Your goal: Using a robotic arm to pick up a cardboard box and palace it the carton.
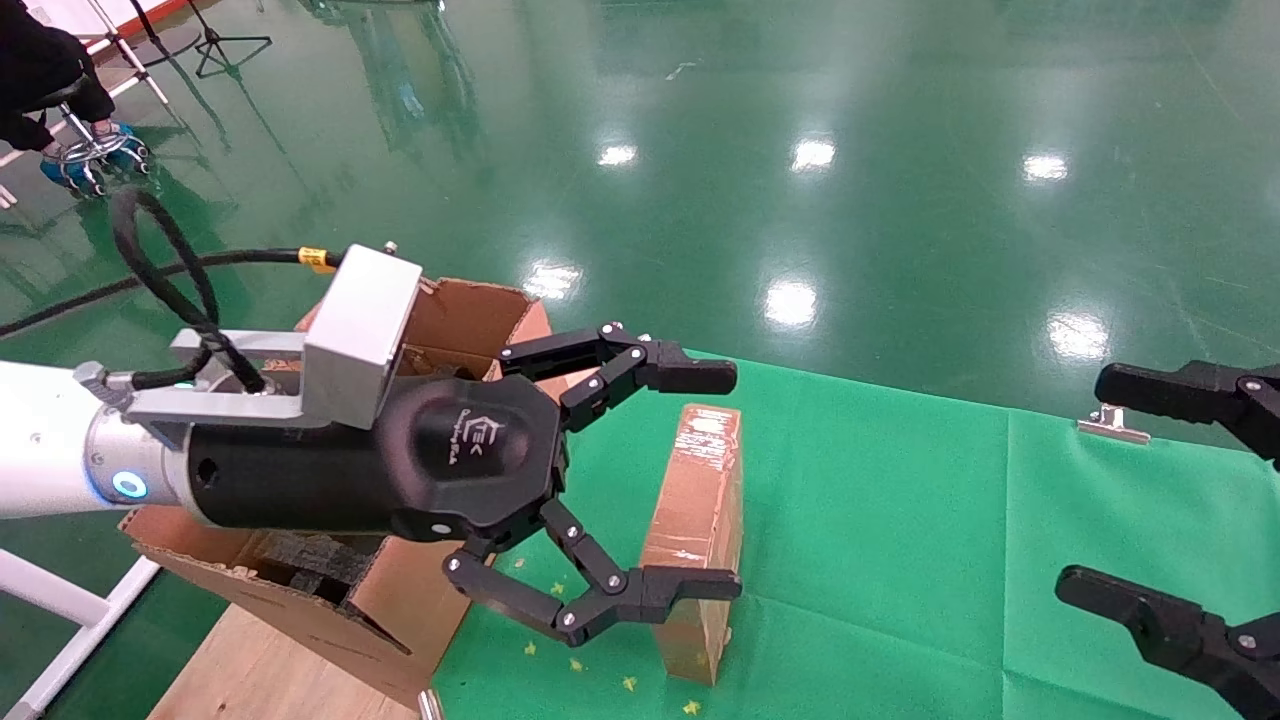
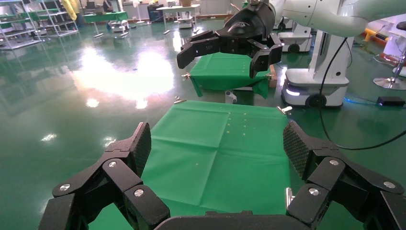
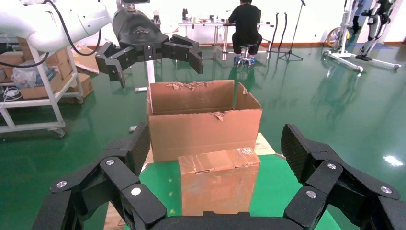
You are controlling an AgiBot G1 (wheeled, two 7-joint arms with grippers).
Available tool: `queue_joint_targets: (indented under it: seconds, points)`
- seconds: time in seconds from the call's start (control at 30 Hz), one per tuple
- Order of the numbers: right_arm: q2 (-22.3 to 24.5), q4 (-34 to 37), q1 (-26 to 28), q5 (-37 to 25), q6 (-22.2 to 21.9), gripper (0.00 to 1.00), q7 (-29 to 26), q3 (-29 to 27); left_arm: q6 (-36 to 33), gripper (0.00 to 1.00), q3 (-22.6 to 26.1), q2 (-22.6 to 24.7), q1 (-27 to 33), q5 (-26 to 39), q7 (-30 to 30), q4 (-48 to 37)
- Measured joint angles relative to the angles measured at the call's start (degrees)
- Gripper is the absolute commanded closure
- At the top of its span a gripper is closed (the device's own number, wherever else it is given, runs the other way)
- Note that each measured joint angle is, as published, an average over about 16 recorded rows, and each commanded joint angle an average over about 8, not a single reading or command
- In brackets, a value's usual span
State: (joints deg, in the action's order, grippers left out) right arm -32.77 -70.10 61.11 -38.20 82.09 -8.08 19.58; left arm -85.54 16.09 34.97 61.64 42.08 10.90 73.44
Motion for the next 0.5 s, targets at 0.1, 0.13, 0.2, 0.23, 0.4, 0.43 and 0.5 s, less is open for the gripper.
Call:
queue_joint_targets:
  seconds: [0.1, 0.13, 0.2, 0.23, 0.4, 0.43, 0.5]
  points:
    - [0.00, 0.00, 0.00, 0.00, 0.00, 0.00, 0.00, 0.00, 0.00, 0.00, 0.00, 0.00, 0.00, 0.00, 0.00, 0.00]
    - [0.00, 0.00, 0.00, 0.00, 0.00, 0.00, 0.00, 0.00, 0.00, 0.00, 0.00, 0.00, 0.00, 0.00, 0.00, 0.00]
    - [0.00, 0.00, 0.00, 0.00, 0.00, 0.00, 0.00, 0.00, 0.00, 0.00, 0.00, 0.00, 0.00, 0.00, 0.00, 0.00]
    - [0.00, 0.00, 0.00, 0.00, 0.00, 0.00, 0.00, 0.00, 0.00, 0.00, 0.00, 0.00, 0.00, 0.00, 0.00, 0.00]
    - [0.00, 0.00, 0.00, 0.00, 0.00, 0.00, 0.00, 0.00, -0.01, 0.00, 0.01, -0.01, 0.00, 0.03, -0.01, 0.02]
    - [0.00, 0.00, 0.00, 0.00, 0.00, 0.00, 0.00, 0.00, -0.02, 0.00, 0.04, -0.06, 0.03, 0.15, -0.02, 0.06]
    - [0.00, 0.00, 0.00, 0.00, 0.00, 0.06, 0.00, 0.00, 0.01, 0.00, 0.16, -0.21, 0.22, 0.59, 0.05, 0.19]
